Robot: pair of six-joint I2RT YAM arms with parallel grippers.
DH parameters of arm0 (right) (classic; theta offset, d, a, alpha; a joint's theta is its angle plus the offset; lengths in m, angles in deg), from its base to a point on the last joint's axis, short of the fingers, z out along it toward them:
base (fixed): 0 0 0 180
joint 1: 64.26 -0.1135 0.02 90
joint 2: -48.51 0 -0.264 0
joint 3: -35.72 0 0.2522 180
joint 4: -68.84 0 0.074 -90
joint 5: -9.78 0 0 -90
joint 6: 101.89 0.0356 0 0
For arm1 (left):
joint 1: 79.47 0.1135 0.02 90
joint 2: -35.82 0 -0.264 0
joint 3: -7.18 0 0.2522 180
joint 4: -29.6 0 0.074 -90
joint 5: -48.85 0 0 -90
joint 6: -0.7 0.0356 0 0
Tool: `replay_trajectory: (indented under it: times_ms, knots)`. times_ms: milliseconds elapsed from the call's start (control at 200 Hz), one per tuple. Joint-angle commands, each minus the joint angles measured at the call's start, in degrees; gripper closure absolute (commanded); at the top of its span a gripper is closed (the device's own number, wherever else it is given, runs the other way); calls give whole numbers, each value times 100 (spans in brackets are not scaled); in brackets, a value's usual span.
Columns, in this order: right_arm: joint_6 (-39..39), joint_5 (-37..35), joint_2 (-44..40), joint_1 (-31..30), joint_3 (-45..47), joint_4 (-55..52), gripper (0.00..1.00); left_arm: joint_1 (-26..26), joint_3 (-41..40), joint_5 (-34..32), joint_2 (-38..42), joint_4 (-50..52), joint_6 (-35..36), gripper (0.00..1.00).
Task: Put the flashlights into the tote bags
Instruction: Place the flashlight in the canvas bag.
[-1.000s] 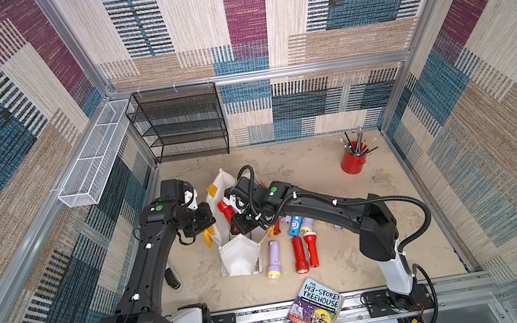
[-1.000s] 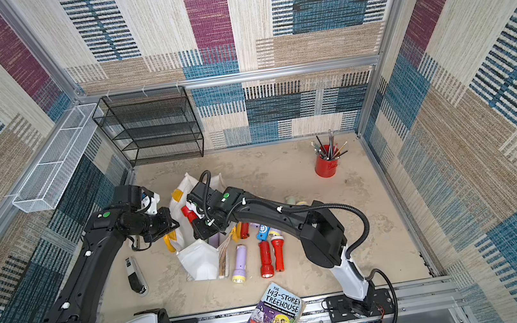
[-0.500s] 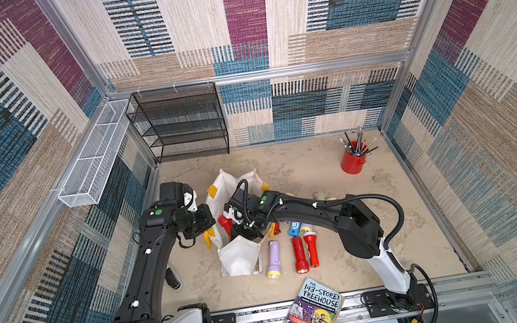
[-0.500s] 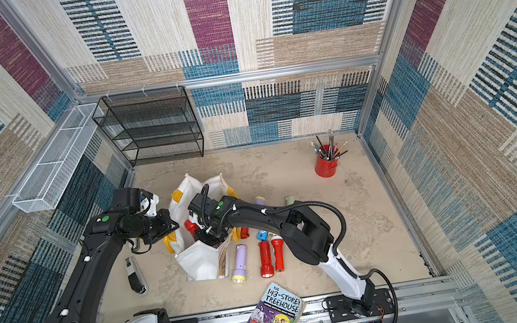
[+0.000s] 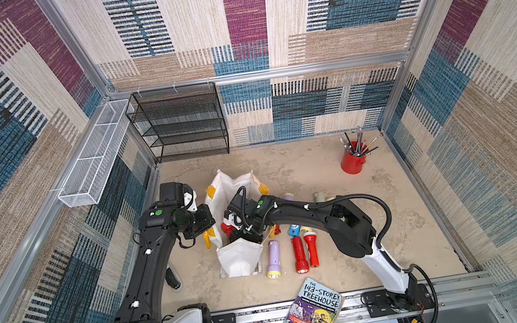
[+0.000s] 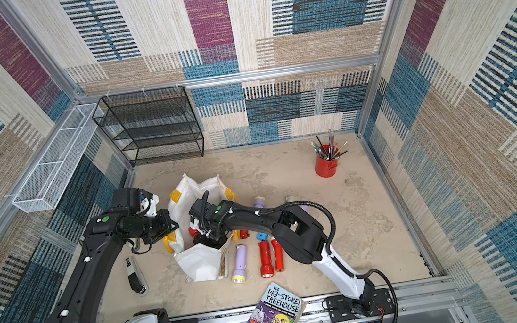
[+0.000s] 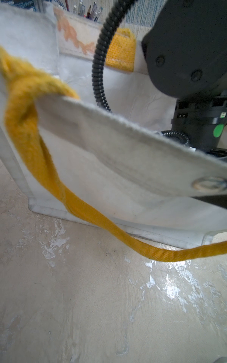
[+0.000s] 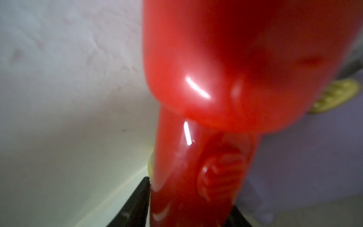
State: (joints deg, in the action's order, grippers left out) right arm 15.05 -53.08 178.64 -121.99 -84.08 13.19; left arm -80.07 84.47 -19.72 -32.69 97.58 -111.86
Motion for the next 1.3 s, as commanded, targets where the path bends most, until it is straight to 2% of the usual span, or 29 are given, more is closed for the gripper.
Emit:
replay_trajectory:
  times_ms: [0,320,531,671,846,1297]
  knots:
    - [-100,130,-9,-1,-96,42,44,10,11,1,-17,-192,-90,100]
    - [-450,-158,-73,5,-571,-293,26,16,149,-63,-114,-162,-64,100]
    - [-557,-72,-22,11,-725,-385,24,16,195,-63,-111,-122,-64,100]
    - [-637,-84,-120,11,-731,-399,18,25,230,-104,-110,-85,-42,100]
    - [-743,-590,-469,37,-759,-387,12,34,237,-174,-101,-77,-20,100]
    - [-732,-1555,-1420,207,-800,-333,11,60,151,-207,-17,-203,-116,100]
